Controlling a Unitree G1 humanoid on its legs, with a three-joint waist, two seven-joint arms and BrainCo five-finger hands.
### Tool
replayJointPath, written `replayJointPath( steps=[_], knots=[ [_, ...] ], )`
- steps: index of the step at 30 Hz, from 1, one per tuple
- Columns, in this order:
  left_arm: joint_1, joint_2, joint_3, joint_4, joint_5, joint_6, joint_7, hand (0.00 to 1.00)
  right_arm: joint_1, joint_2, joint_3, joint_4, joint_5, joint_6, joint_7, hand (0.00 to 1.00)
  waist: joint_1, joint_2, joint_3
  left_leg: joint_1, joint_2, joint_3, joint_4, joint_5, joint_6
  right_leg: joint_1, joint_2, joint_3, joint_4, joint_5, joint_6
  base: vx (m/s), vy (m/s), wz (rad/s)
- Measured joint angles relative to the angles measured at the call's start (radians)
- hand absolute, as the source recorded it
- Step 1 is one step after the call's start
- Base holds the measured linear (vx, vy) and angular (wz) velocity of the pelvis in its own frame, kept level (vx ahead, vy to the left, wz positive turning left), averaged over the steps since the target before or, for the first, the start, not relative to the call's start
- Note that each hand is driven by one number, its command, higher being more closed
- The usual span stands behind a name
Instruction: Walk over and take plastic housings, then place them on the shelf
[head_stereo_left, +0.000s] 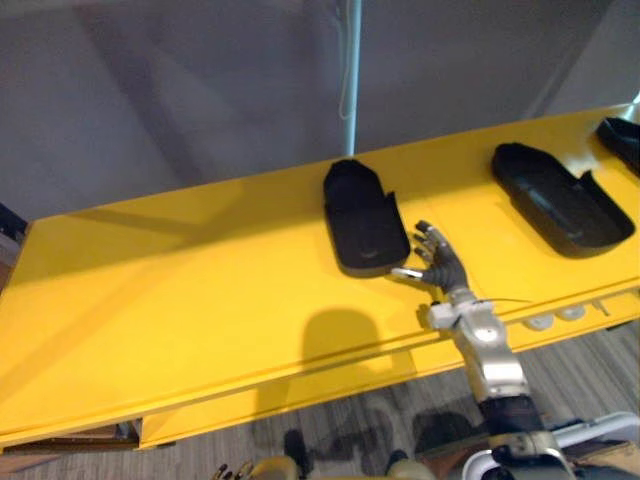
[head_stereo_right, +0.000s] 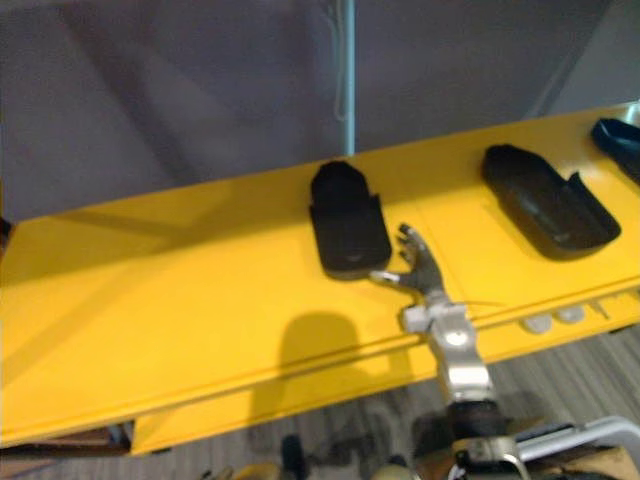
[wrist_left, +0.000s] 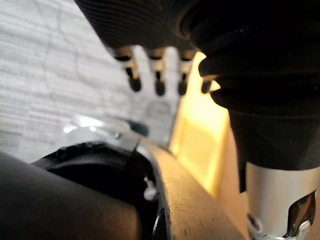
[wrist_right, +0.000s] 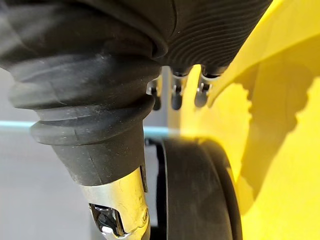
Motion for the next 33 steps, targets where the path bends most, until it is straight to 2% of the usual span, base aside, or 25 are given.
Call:
replayJointPath(
  steps=[2, 4, 9, 13, 17, 21, 23, 29, 33],
  knots=[
    [0.000, 0.000, 0.001, 0.000, 0.000, -0.001, 0.000, 0.00, 0.019, 0.003, -0.021, -0.038, 0.001, -0.004, -0.011, 0.00, 0.000, -0.002, -0.001, 0.005, 0.001, 0.002, 0.000, -0.003, -0.002, 0.006, 0.002, 0.001, -0.004, 0.000, 0.000, 0.01, -0.003, -0.02],
    [0.000, 0.001, 0.009, 0.000, 0.000, -0.001, 0.001, 0.00, 0.071, 0.005, -0.032, -0.147, 0.011, -0.035, -0.016, 0.00, -0.002, -0.010, -0.007, 0.005, 0.008, 0.013, 0.000, -0.007, -0.007, 0.005, 0.009, 0.009, -0.012, 0.002, -0.003, 0.02, -0.014, -0.12],
    [-0.008, 0.009, 0.032, 0.002, 0.031, -0.002, 0.020, 0.00, 0.140, 0.015, -0.028, -0.259, 0.126, -0.076, 0.090, 0.00, -0.014, -0.032, -0.023, 0.018, 0.013, 0.039, 0.000, -0.016, -0.015, 0.005, 0.020, 0.034, -0.024, 0.005, -0.007, 0.04, -0.006, -0.17],
    [-0.033, 0.012, 0.032, 0.009, 0.036, -0.005, 0.043, 0.00, 0.149, 0.018, 0.076, -0.271, 0.208, -0.078, 0.198, 0.00, -0.012, -0.038, -0.037, 0.030, 0.013, 0.053, -0.001, -0.018, -0.015, 0.009, 0.021, 0.049, -0.023, 0.005, -0.008, 0.02, 0.002, -0.11],
    [-0.043, 0.013, 0.033, 0.041, 0.035, -0.010, 0.063, 0.00, 0.123, 0.055, 0.250, -0.259, 0.246, -0.078, 0.239, 0.00, -0.008, -0.041, -0.052, 0.041, 0.016, 0.053, -0.002, -0.019, -0.016, 0.021, 0.024, 0.049, -0.025, 0.005, -0.009, 0.00, 0.000, 0.00],
    [-0.046, 0.010, 0.041, 0.043, 0.035, -0.009, 0.075, 0.00, 0.048, 0.122, 0.389, -0.172, 0.245, -0.071, 0.231, 0.00, 0.015, -0.042, -0.061, 0.040, 0.018, 0.049, -0.002, -0.019, -0.015, 0.023, 0.026, 0.047, -0.026, 0.005, -0.012, -0.02, 0.003, 0.01],
    [-0.049, 0.006, 0.043, 0.044, 0.036, -0.008, 0.079, 0.00, 0.007, 0.151, 0.449, -0.094, 0.235, -0.064, 0.204, 0.00, 0.026, -0.043, -0.065, 0.037, 0.016, 0.038, -0.002, -0.019, -0.015, 0.026, 0.024, 0.034, -0.029, 0.003, -0.015, 0.00, 0.009, 0.13],
    [-0.048, 0.002, 0.053, 0.082, 0.036, -0.002, 0.081, 0.00, -0.061, 0.184, 0.534, 0.027, 0.211, -0.053, 0.145, 0.00, 0.046, -0.039, -0.065, 0.021, 0.008, 0.014, -0.002, -0.016, -0.013, 0.030, 0.020, 0.003, -0.035, 0.005, -0.011, 0.03, 0.005, 0.16],
    [-0.044, -0.015, 0.071, 0.082, 0.035, -0.009, 0.086, 0.00, -0.128, 0.238, 0.554, 0.151, 0.156, -0.036, 0.010, 0.00, 0.057, -0.034, -0.063, 0.015, 0.004, -0.008, -0.002, -0.016, -0.013, 0.042, 0.018, -0.023, -0.045, 0.003, -0.013, 0.04, -0.003, 0.16]
  ],
)
